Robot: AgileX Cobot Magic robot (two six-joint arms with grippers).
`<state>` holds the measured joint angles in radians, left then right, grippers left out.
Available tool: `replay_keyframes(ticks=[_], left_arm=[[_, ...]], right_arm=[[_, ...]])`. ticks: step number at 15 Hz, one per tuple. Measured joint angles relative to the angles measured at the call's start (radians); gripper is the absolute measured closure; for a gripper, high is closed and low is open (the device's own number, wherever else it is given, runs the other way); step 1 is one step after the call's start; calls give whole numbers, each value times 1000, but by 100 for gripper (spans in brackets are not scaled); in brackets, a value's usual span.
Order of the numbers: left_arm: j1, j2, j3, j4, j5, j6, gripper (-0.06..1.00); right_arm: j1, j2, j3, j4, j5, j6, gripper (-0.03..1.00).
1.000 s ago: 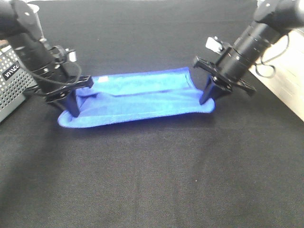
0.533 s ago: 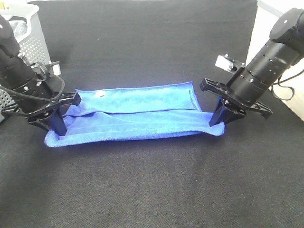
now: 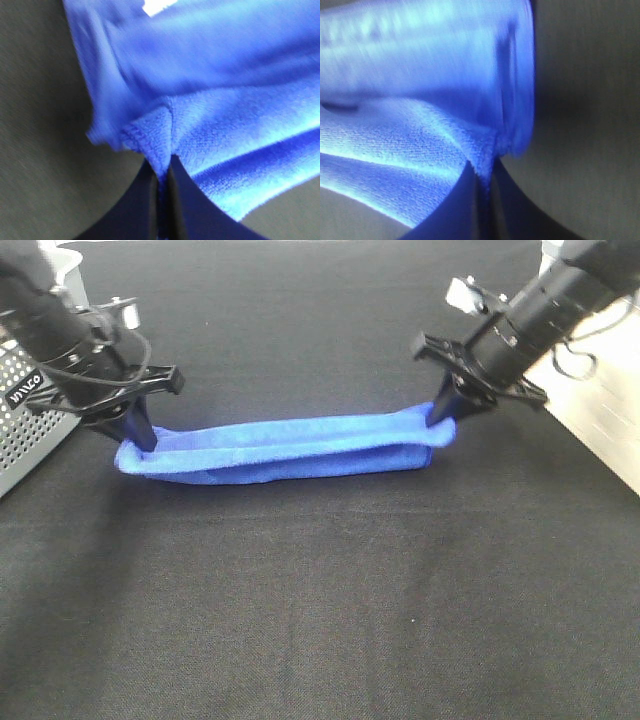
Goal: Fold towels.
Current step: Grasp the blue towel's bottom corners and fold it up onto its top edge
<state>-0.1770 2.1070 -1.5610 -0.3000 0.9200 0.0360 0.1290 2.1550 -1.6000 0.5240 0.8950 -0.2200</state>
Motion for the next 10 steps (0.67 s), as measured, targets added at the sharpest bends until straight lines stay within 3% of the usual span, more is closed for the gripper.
replay_keyframes(ticks=[3, 6, 8, 10], left_arm=[[0, 117, -167, 88, 12, -75, 93], [0, 217, -268, 93, 14, -79, 93], [0, 251, -284, 89, 16, -79, 80], [0, 252, -288, 85, 10, -79, 42]], right_arm=[[0, 124, -172, -9, 40, 4, 97], [0, 219, -245, -22, 41, 18, 96], [0, 247, -248, -25, 41, 19, 80], [0, 250, -249, -28, 43, 19, 44]])
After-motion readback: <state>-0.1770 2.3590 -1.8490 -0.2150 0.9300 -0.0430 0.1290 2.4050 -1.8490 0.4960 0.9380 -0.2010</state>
